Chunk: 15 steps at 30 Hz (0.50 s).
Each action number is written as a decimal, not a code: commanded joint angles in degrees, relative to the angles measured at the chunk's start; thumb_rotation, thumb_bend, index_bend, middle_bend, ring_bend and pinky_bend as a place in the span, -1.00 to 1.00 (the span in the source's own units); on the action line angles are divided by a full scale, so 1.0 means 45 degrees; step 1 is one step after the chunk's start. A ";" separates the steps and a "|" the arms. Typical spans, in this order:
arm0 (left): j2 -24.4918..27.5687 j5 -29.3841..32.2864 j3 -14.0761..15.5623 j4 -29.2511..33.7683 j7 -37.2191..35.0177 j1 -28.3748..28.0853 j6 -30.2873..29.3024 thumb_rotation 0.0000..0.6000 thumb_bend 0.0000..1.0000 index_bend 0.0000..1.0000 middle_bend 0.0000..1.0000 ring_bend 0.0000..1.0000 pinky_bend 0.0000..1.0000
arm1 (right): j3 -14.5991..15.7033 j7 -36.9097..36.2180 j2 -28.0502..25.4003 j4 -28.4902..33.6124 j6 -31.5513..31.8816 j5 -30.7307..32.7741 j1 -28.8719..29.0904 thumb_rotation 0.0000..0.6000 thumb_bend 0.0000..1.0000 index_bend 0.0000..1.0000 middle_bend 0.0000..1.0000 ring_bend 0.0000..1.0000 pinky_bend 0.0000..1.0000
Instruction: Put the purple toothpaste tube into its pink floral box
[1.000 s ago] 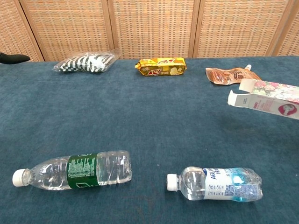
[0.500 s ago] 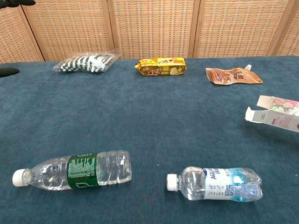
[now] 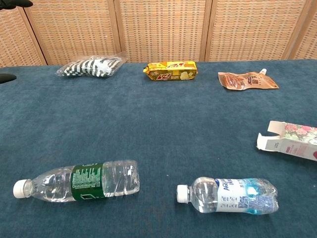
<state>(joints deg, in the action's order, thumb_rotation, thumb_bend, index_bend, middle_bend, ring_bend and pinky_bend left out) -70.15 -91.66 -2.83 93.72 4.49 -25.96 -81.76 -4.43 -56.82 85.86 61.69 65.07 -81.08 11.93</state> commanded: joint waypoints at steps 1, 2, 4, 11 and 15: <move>-0.0040 0.0026 0.0023 -0.0055 -0.0132 0.0074 -0.0007 1.00 -0.48 -1.00 -1.00 -1.00 -1.00 | 0.0064 0.0121 0.0065 -0.0132 0.0150 -0.0071 -0.0057 1.00 -0.82 -0.20 -0.94 -1.00 -1.00; -0.0067 0.0046 0.0030 -0.0095 -0.0231 0.0122 -0.0022 1.00 -0.48 -1.00 -1.00 -1.00 -1.00 | 0.0067 0.0181 0.0105 -0.0165 0.0214 -0.0072 -0.0091 1.00 -0.82 -0.21 -0.94 -1.00 -1.00; -0.0105 0.0043 0.0040 -0.0158 -0.0353 0.0188 -0.0067 1.00 -0.47 -1.00 -1.00 -1.00 -1.00 | 0.0061 0.0195 0.0141 -0.0180 0.0258 -0.0043 -0.0135 1.00 -0.82 -0.24 -0.98 -1.00 -1.00; -0.0188 -0.0065 0.0085 -0.0442 -0.0736 0.0398 -0.0231 1.00 -0.47 -1.00 -1.00 -1.00 -1.00 | 0.0176 0.0513 0.0159 -0.0301 0.0218 -0.0032 -0.0235 1.00 -0.82 -0.52 -1.00 -1.00 -1.00; -0.0120 -0.0065 0.0064 -0.0452 -0.0927 0.0517 -0.0359 1.00 -0.47 -1.00 -1.00 -1.00 -1.00 | 0.0032 0.0633 0.0030 -0.0054 0.1028 -0.0275 -0.0366 1.00 -0.82 -0.53 -1.00 -1.00 -1.00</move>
<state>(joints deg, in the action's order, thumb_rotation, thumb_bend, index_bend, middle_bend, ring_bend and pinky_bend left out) -70.80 -91.95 -2.53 91.65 0.48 -23.78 -83.24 -3.95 -54.43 86.37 60.81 67.73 -81.54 10.62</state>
